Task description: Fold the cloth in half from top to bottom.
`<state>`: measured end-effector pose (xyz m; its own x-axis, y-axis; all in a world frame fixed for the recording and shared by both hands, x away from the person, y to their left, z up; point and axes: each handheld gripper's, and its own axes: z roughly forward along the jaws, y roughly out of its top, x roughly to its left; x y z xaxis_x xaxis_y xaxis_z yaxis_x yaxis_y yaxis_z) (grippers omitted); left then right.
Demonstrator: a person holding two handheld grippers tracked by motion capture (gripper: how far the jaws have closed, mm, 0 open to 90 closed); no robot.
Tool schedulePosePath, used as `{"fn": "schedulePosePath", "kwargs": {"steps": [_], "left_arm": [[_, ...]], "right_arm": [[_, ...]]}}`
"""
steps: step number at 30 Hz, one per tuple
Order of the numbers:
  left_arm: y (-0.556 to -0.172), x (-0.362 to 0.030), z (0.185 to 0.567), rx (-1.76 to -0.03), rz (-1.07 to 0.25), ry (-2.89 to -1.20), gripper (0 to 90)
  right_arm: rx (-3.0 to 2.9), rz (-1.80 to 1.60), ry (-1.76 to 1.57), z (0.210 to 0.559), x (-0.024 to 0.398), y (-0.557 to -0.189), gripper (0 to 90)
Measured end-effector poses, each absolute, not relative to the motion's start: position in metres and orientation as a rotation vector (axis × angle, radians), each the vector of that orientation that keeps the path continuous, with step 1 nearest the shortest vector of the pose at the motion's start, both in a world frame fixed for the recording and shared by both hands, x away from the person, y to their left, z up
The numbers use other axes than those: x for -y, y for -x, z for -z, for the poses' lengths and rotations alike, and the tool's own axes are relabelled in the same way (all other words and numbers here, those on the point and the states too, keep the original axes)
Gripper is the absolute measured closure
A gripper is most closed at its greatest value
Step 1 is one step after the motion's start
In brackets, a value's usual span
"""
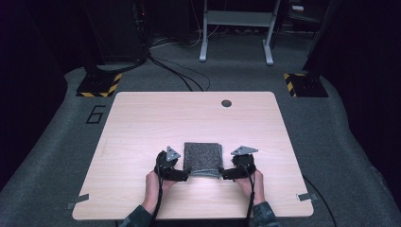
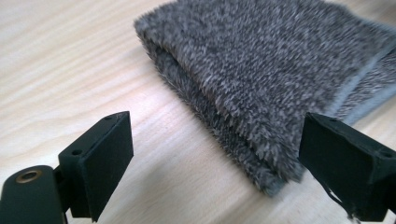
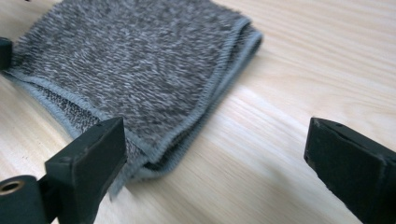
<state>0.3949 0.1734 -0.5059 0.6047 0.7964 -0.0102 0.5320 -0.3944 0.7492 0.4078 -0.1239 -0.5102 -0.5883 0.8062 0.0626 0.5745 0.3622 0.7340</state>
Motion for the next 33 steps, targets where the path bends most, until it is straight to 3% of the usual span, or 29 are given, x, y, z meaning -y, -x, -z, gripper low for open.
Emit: {"fn": "schedulePosePath", "kwargs": {"steps": [8,21,33], "left_arm": [[-0.384,-0.202,0.496,-1.076,-0.473,-2.032,8.3],[-0.378,-0.269,0.519,-1.282,-0.514,-1.997,7.3],[-0.376,-0.273,0.530,-1.279,-0.589,-2.032,5.3]], "right_arm": [[-2.242,-1.051,-1.262,0.503,0.154,-0.390,6.8],[-2.095,-0.922,-1.425,0.520,0.221,-0.371,7.1],[-2.065,-0.889,-1.433,0.529,0.230,-0.371,6.7]]}}
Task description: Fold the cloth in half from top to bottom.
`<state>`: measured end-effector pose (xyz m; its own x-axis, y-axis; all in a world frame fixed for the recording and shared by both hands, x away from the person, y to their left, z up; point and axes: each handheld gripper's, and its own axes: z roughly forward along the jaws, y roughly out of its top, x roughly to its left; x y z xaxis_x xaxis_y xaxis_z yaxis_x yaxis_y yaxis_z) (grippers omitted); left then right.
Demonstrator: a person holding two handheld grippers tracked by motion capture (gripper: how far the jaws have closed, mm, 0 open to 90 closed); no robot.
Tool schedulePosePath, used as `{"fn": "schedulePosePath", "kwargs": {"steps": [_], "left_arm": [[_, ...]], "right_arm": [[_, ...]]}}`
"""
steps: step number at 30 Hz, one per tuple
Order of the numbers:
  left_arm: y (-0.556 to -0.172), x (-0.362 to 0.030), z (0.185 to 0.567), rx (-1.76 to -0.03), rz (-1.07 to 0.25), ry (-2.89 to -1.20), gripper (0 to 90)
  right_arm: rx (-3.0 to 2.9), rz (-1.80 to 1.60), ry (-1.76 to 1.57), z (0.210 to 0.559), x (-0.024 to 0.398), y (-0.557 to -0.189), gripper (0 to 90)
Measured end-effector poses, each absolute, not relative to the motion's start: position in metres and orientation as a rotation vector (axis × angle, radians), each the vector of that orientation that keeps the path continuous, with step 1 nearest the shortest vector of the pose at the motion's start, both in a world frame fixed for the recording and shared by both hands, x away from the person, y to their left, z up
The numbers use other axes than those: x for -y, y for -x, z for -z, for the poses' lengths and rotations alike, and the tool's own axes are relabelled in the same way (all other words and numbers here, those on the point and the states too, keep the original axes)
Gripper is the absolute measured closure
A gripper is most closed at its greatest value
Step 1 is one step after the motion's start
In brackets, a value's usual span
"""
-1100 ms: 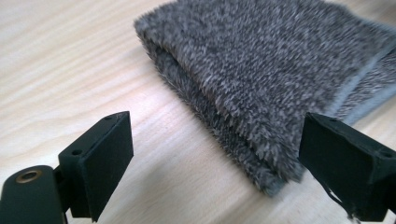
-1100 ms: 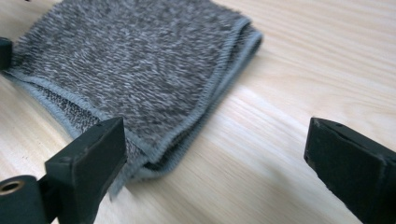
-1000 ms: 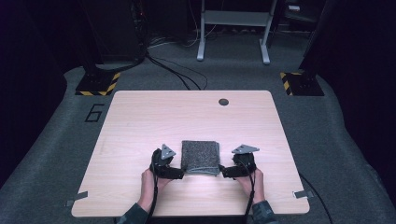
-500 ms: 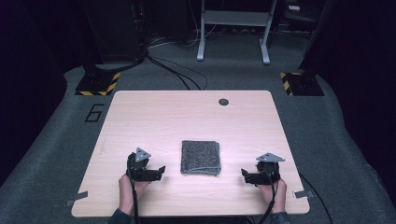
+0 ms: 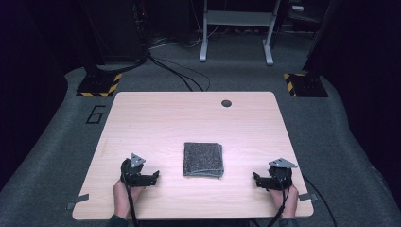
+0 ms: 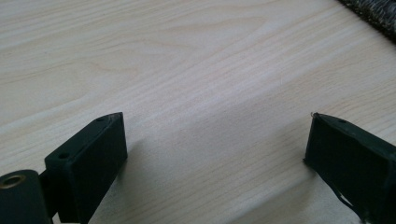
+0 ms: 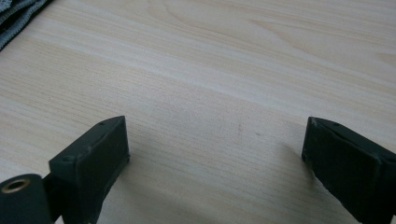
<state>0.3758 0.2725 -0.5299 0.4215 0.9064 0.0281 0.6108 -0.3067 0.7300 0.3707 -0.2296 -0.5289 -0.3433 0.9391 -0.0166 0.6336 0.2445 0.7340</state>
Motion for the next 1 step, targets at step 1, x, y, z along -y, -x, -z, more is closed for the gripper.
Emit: {"fn": "schedulePosePath", "kwargs": {"steps": [1], "left_arm": [[-0.3749,-0.2712,0.5304,-1.269,-0.612,-2.027,5.4]], "right_arm": [[-2.062,-0.885,-1.434,0.5290,0.2288,-0.3703,6.5]]}}
